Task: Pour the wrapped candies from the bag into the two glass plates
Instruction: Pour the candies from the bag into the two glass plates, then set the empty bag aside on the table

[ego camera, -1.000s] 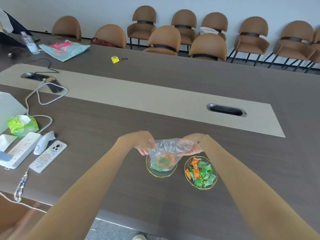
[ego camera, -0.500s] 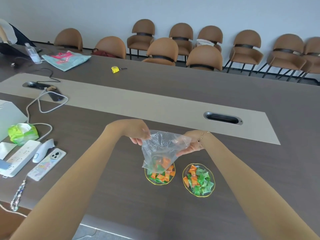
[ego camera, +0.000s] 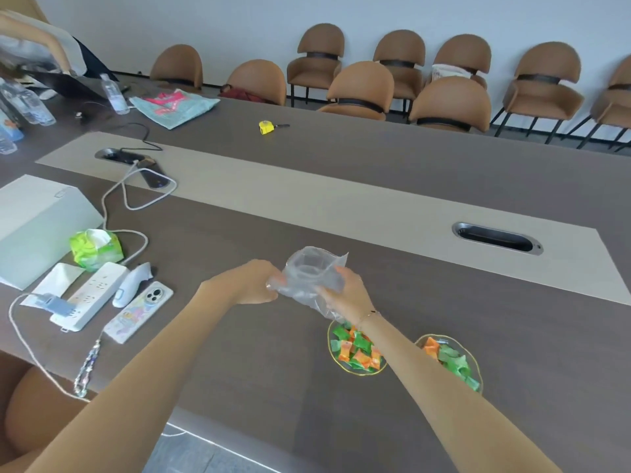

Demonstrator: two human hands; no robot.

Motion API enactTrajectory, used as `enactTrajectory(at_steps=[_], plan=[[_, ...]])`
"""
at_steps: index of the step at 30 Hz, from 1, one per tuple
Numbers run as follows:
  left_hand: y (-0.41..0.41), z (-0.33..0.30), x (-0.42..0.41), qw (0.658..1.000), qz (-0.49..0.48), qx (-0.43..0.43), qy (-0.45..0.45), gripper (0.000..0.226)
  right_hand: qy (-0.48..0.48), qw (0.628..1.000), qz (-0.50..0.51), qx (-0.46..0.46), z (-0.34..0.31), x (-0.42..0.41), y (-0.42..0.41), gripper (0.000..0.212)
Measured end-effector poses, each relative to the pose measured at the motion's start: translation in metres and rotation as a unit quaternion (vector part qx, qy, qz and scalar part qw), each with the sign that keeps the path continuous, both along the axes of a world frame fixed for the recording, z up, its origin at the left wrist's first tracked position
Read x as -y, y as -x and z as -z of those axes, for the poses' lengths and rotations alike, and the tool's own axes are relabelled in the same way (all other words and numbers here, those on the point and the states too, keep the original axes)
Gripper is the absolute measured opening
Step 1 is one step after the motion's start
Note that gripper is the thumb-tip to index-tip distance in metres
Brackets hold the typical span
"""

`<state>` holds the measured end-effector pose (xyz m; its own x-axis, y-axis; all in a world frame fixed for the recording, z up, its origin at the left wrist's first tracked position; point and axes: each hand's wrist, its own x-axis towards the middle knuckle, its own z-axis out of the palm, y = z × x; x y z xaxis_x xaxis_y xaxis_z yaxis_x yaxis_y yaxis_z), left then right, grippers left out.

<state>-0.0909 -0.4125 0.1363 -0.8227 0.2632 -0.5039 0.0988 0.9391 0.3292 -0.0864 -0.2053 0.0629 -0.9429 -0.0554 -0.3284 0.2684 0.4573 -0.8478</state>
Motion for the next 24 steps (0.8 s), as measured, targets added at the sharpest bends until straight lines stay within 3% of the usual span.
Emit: enactTrajectory(at_steps=[2,4,6,9,11,15,24], plan=[[-0.002,0.030,0.012,0.999,0.010,0.038,0.038,0.033,-0.013,1.000,-0.011,0.012,0.030,0.019,0.001,0.075],[-0.005,0.058,0.022,0.994,0.020,0.071,0.086,0.055,-0.105,0.993,-0.041,0.014,0.062,0.035,-0.001,0.080],[-0.009,0.086,0.029,0.990,0.030,0.099,0.098,0.064,-0.250,0.962,-0.107,-0.020,0.089,0.047,-0.007,0.079],[-0.014,0.119,0.033,0.987,0.028,0.133,0.090,0.068,-0.338,0.908,-0.244,-0.030,0.123,0.064,-0.015,0.077],[-0.014,0.135,0.032,0.984,0.048,0.146,0.093,0.070,-0.356,0.886,-0.297,-0.007,0.142,0.074,-0.018,0.080],[-0.010,0.167,0.031,0.985,0.073,0.124,0.100,0.081,-0.354,0.877,-0.325,0.009,0.168,0.089,-0.016,0.082],[0.011,0.211,0.016,0.973,0.092,0.036,0.210,0.083,-0.347,0.886,-0.302,-0.055,0.172,0.092,0.002,0.074]])
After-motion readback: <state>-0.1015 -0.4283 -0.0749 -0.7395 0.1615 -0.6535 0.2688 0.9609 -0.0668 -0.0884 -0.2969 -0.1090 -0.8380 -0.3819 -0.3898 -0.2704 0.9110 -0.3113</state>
